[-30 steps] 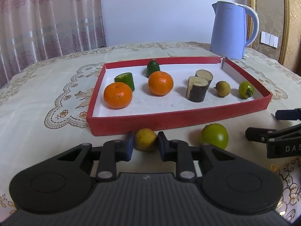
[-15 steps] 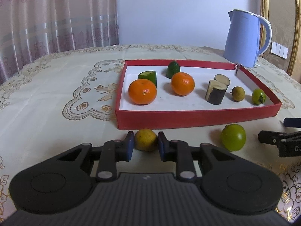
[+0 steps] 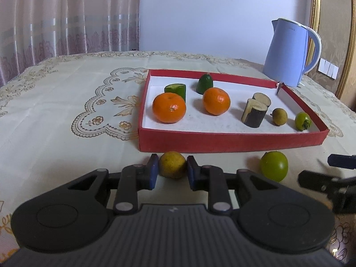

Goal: Organize fruits
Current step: 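Grasp the green tomato with the right gripper while the left gripper holds the yellow fruit, then lower the green tomato into the tray and open the right gripper while the left holds the yellow fruit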

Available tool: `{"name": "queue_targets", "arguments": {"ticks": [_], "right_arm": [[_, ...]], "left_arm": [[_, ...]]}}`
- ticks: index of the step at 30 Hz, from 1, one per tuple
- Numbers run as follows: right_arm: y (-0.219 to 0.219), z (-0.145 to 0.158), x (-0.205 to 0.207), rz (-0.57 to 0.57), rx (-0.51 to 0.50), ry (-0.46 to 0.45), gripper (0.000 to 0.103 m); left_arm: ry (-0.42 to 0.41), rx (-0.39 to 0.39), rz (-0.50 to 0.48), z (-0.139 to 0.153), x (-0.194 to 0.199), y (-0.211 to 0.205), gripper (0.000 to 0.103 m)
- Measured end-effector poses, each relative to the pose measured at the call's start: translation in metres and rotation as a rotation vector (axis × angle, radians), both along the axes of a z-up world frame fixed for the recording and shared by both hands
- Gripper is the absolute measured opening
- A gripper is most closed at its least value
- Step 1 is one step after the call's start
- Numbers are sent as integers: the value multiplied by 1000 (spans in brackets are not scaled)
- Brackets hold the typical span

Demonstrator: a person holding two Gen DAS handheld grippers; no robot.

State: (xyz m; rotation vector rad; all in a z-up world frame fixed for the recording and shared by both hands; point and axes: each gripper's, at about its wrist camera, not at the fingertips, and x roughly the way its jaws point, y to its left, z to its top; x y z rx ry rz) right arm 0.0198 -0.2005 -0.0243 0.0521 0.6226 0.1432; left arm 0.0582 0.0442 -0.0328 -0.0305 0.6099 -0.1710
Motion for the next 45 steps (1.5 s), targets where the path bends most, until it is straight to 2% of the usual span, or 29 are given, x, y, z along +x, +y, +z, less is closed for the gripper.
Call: {"name": "queue_targets", "arguments": {"ticks": [2,6,11,15,18,22,26,28,30,33,39,45], "right_arm": [[11,4,-2,16,-21,-28,103],[23,6,4,37,3,-21,103],[36,4,13,44,-15,-26,101],[43,4,18,46,-48,-28,90],[49,3,22,79,-54,-15,71],[63,-1,27,107,-112,-4,53],[66,-1,27,118,-108,-9,46],[65,-1,27,126,-98,-12,37],[67,-2,24,135,-107,-26,34],[70,-2,21,138,-128,-41,33],[62,-1,22,108,-92,-37,33],[46,1,7,55,-87,-70,33]], "left_arm": [[0,-7,0,0,0,1,24],[1,-17,0,0,0,2,24],[2,-23,0,0,0,3,24],[2,-27,-1,0,0,4,24],[2,-31,-1,0,0,4,24],[2,-31,-1,0,0,4,24],[2,-29,-1,0,0,4,24],[2,-30,-1,0,0,3,24],[2,-30,-1,0,0,4,24],[3,-32,-3,0,0,4,25],[2,-28,-7,1,0,2,27],[3,-29,-8,1,1,2,27]]}}
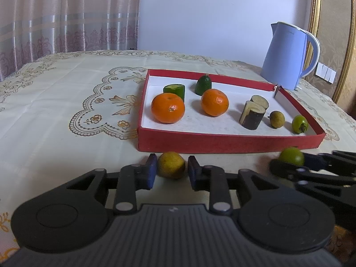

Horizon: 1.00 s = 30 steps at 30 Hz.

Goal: Organize fruits
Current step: 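Lower the green tomato into the tray and open the right gripper while the left holds the yellow fruit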

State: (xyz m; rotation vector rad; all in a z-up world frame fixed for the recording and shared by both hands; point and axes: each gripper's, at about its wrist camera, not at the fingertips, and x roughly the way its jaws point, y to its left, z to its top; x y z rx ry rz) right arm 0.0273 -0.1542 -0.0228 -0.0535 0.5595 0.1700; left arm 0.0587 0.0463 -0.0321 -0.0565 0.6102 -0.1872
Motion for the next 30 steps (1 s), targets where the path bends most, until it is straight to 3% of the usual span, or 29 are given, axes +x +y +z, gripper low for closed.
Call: {"name": "queue_targets", "arguments": {"ticks": [9,16,30], "right_arm": [[-38,18,-3,-96,5,-50,33],[-46,28,15,-109,20,-58,33],[-32,9,75,-99,3,74,33]], "left_arm": [[0,-2,-3,0,0,0,28],[0,5,-3,0,1,0,28],[0,2,-10,-1,1,0,30]]}}
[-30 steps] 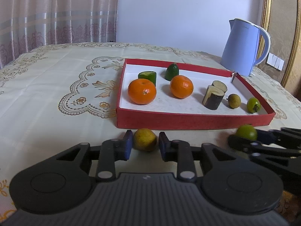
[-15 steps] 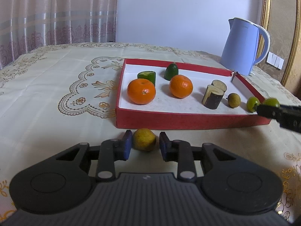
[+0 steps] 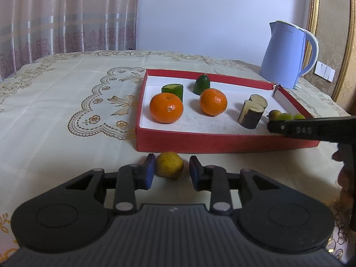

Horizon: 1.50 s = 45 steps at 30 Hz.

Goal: Organize fruits
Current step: 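Lower the green tomato into the tray and open the right gripper while the left holds the yellow fruit, then withdraw the open right gripper from the tray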

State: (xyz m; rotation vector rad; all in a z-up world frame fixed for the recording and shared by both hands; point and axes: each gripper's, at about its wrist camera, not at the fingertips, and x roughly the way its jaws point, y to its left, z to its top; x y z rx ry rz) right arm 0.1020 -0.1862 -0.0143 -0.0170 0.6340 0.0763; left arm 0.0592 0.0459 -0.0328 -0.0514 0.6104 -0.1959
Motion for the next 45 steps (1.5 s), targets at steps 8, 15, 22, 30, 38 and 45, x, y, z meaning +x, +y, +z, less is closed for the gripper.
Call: {"name": "queue_targets", "arguments": {"ticks": [8,15,22,30,38,45], "right_arm": [[-2,-4,15,-28,0,26,33],[-3,-4,17,-38,-12,20,33],[-15,8,-9,-48,29,-41,78],[-25,15,-57,-8,30,-113,78],[-39,-3,-70,23,63,-47,78],[-42,-14,-60,-9,59,13,78]], "left_arm": [[0,1,-3,0,0,0,31],[0,6,-10,0,0,-1,34],[0,8,-10,0,1,-2,34],[0,14,-10,0,0,-3,34],[0,21,-10,0,0,-4,34],[-2,48,-10,0,0,-7,34]]}}
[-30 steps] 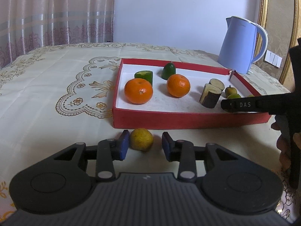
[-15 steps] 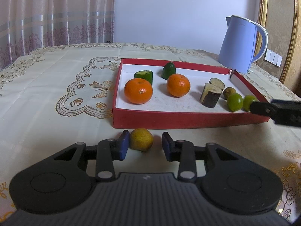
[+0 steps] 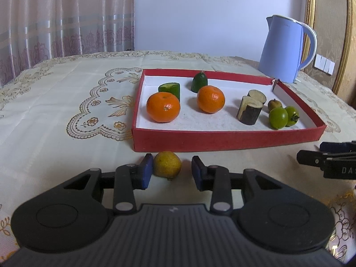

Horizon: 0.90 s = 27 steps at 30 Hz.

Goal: Organize fruits
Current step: 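Withdraw the open right gripper from the tray, then carry the small yellow fruit into the tray and open the left gripper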

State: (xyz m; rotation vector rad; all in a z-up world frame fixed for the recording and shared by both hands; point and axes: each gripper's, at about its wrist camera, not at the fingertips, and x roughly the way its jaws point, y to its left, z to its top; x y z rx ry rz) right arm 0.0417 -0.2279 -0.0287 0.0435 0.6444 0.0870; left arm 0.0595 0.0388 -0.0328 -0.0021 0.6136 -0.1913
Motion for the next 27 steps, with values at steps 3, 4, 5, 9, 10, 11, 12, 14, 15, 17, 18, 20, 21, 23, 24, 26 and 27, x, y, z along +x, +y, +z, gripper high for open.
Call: {"name": "queue_targets", "arguments": {"ticks": [3,4,5,9,10,11,12,14,15,17,18,20,21,23,24,26,27], "right_arm": [[6,-4,0,12,-33,0,85],[10,-5,-1,9,-60,-6,93],[12,-5,-1,-10,-82,-10,97],[3,-6,0,-20,-29,11,102],[2,-6,0,-21,-23,9,102],[3,-6,-1,-26,-29,11,102],[3,-6,0,-29,-39,13,102],[5,-6,0,-29,-48,16,102],[4,-6,0,-28,-43,15,103],[3,-6,0,-28,-37,14,103],[4,-6,0,-28,-37,14,103],[4,-6,0,-28,-38,14,103],[3,-6,0,-28,-37,14,103],[4,-6,0,-28,-38,14,103],[4,-6,0,-28,-37,14,103],[4,-6,0,-28,-36,14,103],[4,-6,0,-28,-37,14,103]], "left_arm": [[-1,17,1,0,0,-2,34],[-1,20,0,0,0,-3,34],[-2,20,0,0,0,-3,34],[-4,26,9,0,0,-3,31],[-4,25,9,0,0,-3,31],[-5,27,9,0,0,-3,30],[-5,27,12,0,0,-3,29],[-7,34,10,1,0,-3,26],[-8,37,10,1,0,-3,25],[-7,32,5,1,0,0,24],[-6,27,3,1,0,1,24],[-6,26,1,1,1,2,24],[-6,28,2,1,1,2,24],[-9,36,2,1,0,1,24],[-8,36,1,2,0,2,24],[-10,31,-3,4,-2,2,24],[-12,28,-6,5,-3,2,24]]}}
